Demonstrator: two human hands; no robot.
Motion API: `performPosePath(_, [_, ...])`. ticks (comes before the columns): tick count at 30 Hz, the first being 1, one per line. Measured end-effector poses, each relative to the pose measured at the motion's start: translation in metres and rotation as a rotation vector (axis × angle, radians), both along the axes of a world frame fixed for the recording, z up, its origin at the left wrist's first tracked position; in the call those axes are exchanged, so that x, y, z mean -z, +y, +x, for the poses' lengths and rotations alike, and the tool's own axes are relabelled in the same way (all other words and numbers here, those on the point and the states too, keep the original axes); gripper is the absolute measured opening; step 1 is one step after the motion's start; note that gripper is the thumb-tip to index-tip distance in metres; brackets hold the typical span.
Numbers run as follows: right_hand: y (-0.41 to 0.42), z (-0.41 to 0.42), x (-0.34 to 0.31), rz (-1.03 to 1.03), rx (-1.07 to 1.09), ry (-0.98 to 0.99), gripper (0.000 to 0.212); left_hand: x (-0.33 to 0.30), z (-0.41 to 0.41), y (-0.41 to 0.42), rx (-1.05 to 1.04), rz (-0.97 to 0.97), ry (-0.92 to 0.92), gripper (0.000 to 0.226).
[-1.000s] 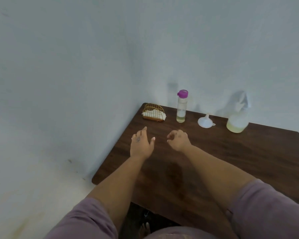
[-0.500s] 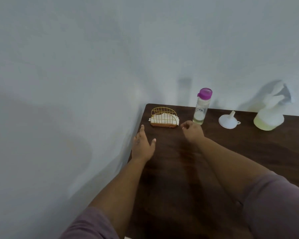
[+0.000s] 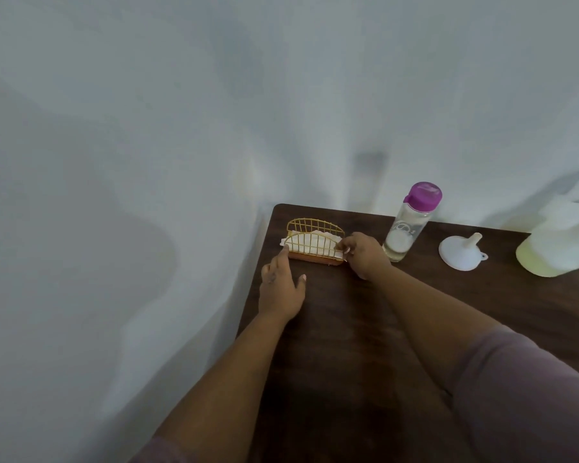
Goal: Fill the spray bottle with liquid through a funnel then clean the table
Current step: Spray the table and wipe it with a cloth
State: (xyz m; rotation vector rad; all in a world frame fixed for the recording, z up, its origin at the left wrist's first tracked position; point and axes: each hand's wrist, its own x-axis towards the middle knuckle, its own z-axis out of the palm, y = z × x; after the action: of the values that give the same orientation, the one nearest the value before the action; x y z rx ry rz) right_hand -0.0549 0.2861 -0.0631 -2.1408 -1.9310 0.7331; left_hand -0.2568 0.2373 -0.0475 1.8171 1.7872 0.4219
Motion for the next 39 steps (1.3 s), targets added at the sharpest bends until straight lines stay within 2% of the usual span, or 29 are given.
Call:
performPosePath(4, [0.002, 0.006, 0.002, 0.076, -0.017, -0.011, 0.018, 0.002, 0.004, 0.005, 0.003, 0.041, 0.001, 0.073])
performPosePath(7, [0.002, 0.007, -0.001, 0.110, -0.014, 0.051, 0.013, 0.000, 0.006, 0.011, -0.029, 0.055, -0.013, 0.073])
performPosePath(11, [0.000, 0.007, -0.010, 0.261, 0.043, 0.182, 0.006, -0.002, 0.006, 0.012, -0.058, 0.046, -0.035, 0.072])
performPosePath(18, [0.006, -0.002, -0.049, 0.234, 0.155, 0.365, 0.008, -0.011, 0.012, 0.010, -0.143, 0.060, -0.068, 0.070])
performPosePath(25, [-0.019, -0.011, -0.089, 0.322, 0.101, 0.331, 0.013, -0.041, 0.040, 0.007, -0.113, 0.121, -0.150, 0.065])
performPosePath(27, [-0.031, -0.013, -0.102, 0.358, 0.141, 0.346, 0.015, -0.050, 0.050, 0.002, -0.193, 0.093, -0.262, 0.061])
performPosePath(29, [-0.046, -0.012, -0.113, 0.382, 0.202, 0.382, 0.014, -0.061, 0.060, -0.005, -0.355, -0.020, -0.472, 0.060])
performPosePath(33, [-0.089, -0.006, -0.129, 0.371, 0.288, 0.495, 0.009, -0.075, 0.079, -0.035, -0.594, -0.506, -0.968, 0.070])
performPosePath(36, [-0.131, 0.005, -0.130, 0.286, 0.443, 0.697, 0.016, -0.073, 0.086, -0.074, -0.534, -0.638, -1.248, 0.053])
performPosePath(39, [-0.180, 0.026, -0.122, 0.192, 0.635, 0.910, 0.028, -0.066, 0.101, -0.112, -0.461, -0.619, -1.282, 0.040])
